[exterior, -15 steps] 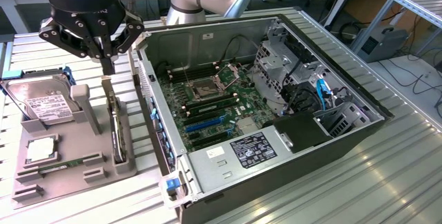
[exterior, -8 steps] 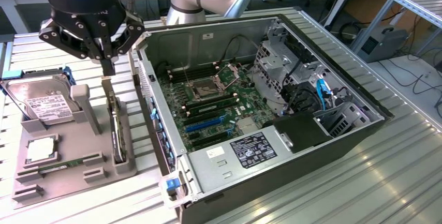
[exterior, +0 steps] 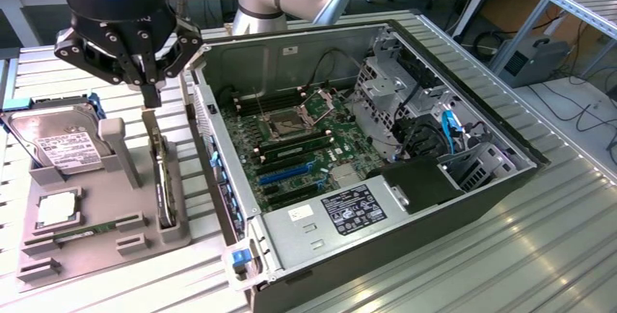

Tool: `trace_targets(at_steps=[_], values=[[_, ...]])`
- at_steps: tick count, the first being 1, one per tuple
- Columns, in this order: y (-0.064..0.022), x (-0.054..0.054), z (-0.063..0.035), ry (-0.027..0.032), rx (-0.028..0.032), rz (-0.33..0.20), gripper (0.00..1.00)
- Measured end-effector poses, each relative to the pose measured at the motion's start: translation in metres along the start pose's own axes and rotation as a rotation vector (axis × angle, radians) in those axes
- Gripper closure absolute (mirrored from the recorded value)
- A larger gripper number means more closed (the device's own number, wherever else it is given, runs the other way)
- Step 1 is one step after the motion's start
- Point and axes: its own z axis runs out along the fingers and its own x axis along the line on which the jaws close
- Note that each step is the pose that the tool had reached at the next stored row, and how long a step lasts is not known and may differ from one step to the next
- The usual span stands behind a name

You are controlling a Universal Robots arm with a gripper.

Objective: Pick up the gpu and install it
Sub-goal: 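Reach for the gpu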

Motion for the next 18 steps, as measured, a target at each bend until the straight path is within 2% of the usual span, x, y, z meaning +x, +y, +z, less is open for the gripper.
trace_targets(at_steps=[18], values=[[-0.0068, -0.0005, -0.0003, 0.0001, 0.0000, 0.000, 0.89]])
